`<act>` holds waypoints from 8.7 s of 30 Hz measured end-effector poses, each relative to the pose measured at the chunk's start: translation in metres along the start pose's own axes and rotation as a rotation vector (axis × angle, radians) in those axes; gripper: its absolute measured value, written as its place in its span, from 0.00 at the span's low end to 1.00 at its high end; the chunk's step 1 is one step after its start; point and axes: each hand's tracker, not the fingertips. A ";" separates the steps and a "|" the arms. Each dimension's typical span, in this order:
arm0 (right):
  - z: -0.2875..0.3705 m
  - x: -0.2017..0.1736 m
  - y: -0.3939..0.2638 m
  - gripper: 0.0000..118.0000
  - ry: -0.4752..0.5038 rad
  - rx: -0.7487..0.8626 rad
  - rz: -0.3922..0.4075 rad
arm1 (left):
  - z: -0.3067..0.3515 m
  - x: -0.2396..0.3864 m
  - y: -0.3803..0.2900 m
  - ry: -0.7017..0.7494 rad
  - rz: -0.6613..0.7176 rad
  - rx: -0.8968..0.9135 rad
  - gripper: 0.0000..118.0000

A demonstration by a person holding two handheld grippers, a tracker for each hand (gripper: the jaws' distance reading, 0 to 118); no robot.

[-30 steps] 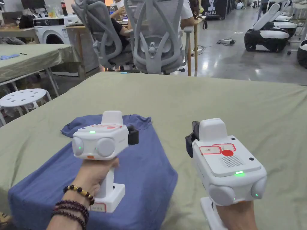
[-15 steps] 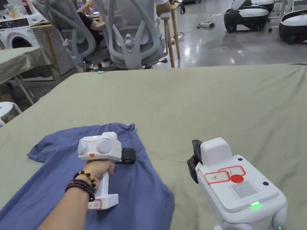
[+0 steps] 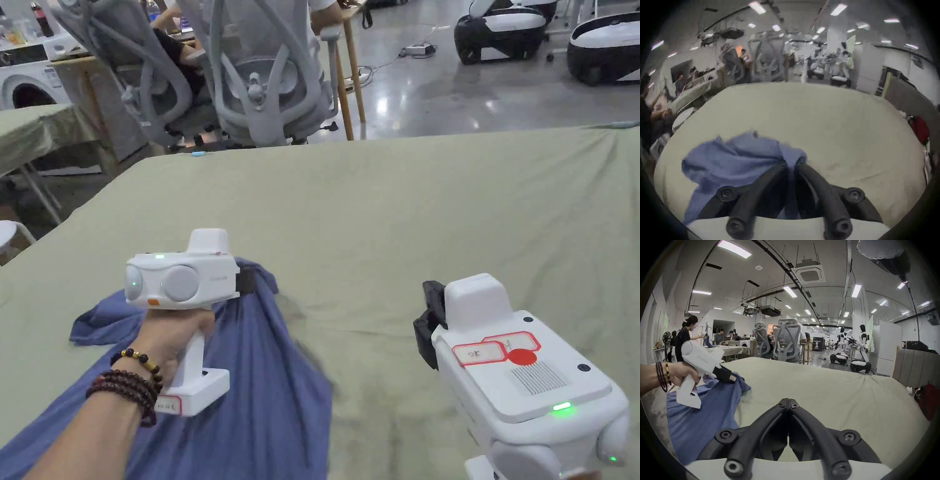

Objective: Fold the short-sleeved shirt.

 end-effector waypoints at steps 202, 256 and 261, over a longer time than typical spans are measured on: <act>0.173 0.259 -0.013 0.00 -0.301 -0.395 -0.078 | 0.126 0.108 -0.099 -0.074 0.040 -0.001 0.76; -0.110 0.387 -0.030 0.60 -0.129 -0.773 -0.097 | 0.028 0.169 -0.020 -0.148 0.045 -0.027 0.05; -0.115 0.386 -0.039 0.39 -0.089 -0.836 -0.092 | 0.027 0.165 -0.018 -0.153 0.085 -0.032 0.05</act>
